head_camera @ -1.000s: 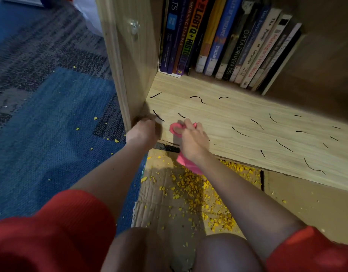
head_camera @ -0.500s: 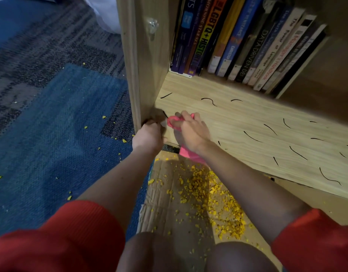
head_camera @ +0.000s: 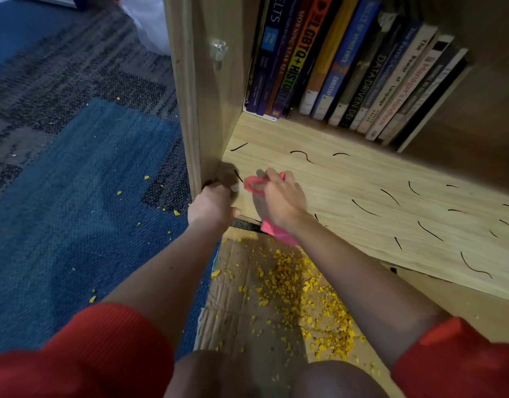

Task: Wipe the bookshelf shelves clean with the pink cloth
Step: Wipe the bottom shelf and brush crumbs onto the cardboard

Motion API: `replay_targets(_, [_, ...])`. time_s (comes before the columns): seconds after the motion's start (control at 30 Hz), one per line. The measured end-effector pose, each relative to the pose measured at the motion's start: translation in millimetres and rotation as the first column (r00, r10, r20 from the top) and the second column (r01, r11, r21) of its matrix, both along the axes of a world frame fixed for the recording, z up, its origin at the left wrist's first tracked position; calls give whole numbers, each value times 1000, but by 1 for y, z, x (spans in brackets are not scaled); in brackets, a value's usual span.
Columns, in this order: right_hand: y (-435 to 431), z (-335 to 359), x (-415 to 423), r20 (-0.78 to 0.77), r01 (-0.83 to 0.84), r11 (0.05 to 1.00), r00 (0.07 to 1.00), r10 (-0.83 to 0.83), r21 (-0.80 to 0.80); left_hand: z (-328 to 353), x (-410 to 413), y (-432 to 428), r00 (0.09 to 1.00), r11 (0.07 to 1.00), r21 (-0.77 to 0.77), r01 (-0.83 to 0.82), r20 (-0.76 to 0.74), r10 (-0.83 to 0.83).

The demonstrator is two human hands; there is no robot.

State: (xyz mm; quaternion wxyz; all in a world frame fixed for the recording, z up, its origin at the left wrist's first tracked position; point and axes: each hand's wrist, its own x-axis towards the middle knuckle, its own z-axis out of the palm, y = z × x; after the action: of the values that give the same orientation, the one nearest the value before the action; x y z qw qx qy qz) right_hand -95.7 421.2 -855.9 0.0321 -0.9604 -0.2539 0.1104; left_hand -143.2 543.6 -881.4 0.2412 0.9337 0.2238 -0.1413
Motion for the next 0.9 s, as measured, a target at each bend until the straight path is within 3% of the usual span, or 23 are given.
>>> replay_targets(0.07, [13, 2, 2, -14, 57, 998, 998, -57, 11, -1, 0, 0, 1000, 1000, 12, 12, 8, -12])
replay_targets(0.2, [9, -9, -14, 6, -61, 998, 998, 61, 12, -2, -1, 0, 1000, 1000, 2, 22, 9, -22])
replay_targets(0.33, [8, -1, 6, -7, 70, 997, 998, -70, 14, -2, 0, 0, 1000, 1000, -8, 11, 20, -11])
replay_targets(0.47, [11, -8, -12, -3, -83, 996, 997, 83, 13, 0, 0, 0, 1000, 1000, 14, 16, 8, -16])
replay_targets(0.6, [16, -1, 5, -17, 72, 997, 997, -71, 32, 1, 1, 0, 1000, 1000, 8, 10, 7, -10])
replay_targets(0.73, [18, -12, -3, -14, -37, 998, 999, 37, 44, -1, 1, -1, 1000, 1000, 14, 3, 6, -3])
replay_targets(0.9, [26, -4, 14, -15, 46, 998, 999, -46, 41, -3, 1, 1, 1000, 1000, -2, 4, 13, -4])
